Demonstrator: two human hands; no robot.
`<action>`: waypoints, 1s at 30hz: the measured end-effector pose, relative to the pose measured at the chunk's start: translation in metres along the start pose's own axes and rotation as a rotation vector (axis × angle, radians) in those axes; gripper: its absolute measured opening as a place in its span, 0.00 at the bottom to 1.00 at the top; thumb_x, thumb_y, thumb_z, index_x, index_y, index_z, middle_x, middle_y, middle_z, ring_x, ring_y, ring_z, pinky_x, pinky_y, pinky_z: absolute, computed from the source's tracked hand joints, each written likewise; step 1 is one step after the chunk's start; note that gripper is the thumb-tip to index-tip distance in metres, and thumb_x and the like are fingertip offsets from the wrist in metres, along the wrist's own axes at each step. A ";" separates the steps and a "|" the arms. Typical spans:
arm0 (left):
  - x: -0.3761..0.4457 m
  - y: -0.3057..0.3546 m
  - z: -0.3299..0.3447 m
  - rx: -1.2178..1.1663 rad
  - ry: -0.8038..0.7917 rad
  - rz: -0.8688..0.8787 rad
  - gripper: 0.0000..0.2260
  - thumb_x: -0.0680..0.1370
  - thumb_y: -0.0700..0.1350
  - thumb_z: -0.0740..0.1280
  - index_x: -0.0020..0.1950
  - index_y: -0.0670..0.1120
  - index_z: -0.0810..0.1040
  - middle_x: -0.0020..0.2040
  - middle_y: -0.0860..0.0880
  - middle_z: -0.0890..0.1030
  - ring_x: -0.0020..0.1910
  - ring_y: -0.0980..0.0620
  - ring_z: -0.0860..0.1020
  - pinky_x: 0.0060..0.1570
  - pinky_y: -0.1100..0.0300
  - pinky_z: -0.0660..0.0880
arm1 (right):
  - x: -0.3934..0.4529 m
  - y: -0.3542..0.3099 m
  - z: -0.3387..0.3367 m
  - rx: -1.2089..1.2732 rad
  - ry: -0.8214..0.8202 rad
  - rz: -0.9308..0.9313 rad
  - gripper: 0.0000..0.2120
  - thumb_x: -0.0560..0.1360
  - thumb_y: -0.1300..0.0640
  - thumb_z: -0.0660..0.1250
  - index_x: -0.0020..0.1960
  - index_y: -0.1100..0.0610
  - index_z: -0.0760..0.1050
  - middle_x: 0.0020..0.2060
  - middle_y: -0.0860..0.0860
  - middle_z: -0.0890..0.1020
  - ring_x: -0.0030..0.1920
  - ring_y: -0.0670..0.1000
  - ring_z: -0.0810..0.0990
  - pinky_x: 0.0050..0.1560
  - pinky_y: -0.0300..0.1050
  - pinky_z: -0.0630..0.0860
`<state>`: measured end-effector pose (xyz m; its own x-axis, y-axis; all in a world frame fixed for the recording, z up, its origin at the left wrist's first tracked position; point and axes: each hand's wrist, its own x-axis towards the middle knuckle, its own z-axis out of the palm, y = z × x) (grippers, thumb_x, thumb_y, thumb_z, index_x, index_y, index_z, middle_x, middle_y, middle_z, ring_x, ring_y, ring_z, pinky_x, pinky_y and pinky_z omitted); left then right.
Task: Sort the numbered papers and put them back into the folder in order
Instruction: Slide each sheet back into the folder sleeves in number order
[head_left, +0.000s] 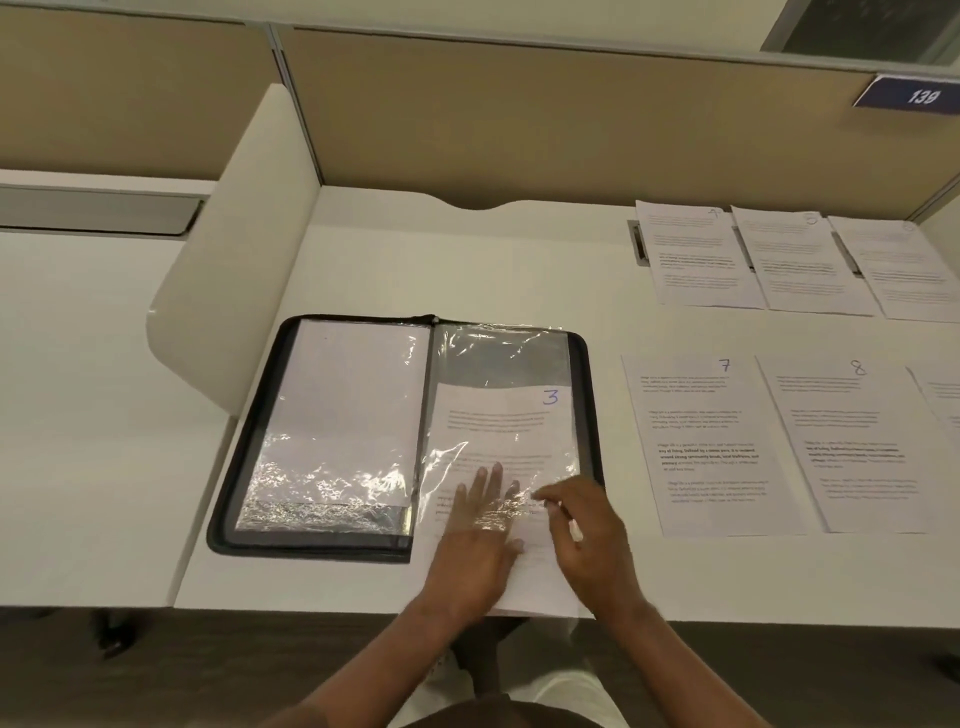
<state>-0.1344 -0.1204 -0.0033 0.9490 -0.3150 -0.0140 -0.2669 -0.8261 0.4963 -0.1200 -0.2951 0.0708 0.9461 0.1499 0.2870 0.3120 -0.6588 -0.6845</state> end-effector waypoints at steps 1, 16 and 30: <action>-0.007 0.000 -0.002 0.021 0.014 0.025 0.32 0.84 0.51 0.59 0.83 0.49 0.46 0.83 0.48 0.41 0.82 0.47 0.41 0.79 0.41 0.49 | -0.012 -0.001 0.002 -0.043 -0.095 -0.108 0.10 0.75 0.63 0.67 0.54 0.52 0.80 0.50 0.44 0.81 0.52 0.41 0.77 0.53 0.31 0.74; -0.009 0.000 -0.045 -0.054 -0.050 0.096 0.18 0.83 0.45 0.58 0.73 0.48 0.73 0.77 0.47 0.69 0.79 0.50 0.61 0.70 0.51 0.72 | -0.042 0.011 0.065 -0.598 -0.508 -0.109 0.21 0.78 0.49 0.65 0.67 0.60 0.77 0.62 0.58 0.81 0.64 0.58 0.79 0.69 0.56 0.73; 0.046 -0.130 -0.070 0.110 0.318 -0.162 0.24 0.84 0.54 0.53 0.79 0.49 0.64 0.79 0.46 0.65 0.79 0.45 0.61 0.76 0.46 0.57 | -0.006 0.023 0.108 -0.517 -0.328 -0.001 0.33 0.84 0.41 0.54 0.83 0.52 0.49 0.82 0.56 0.48 0.82 0.57 0.45 0.79 0.58 0.43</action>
<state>-0.0443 0.0047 -0.0077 0.9805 -0.0292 0.1942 -0.1088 -0.9041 0.4133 -0.1091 -0.2313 -0.0195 0.9489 0.3155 0.0101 0.3080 -0.9187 -0.2472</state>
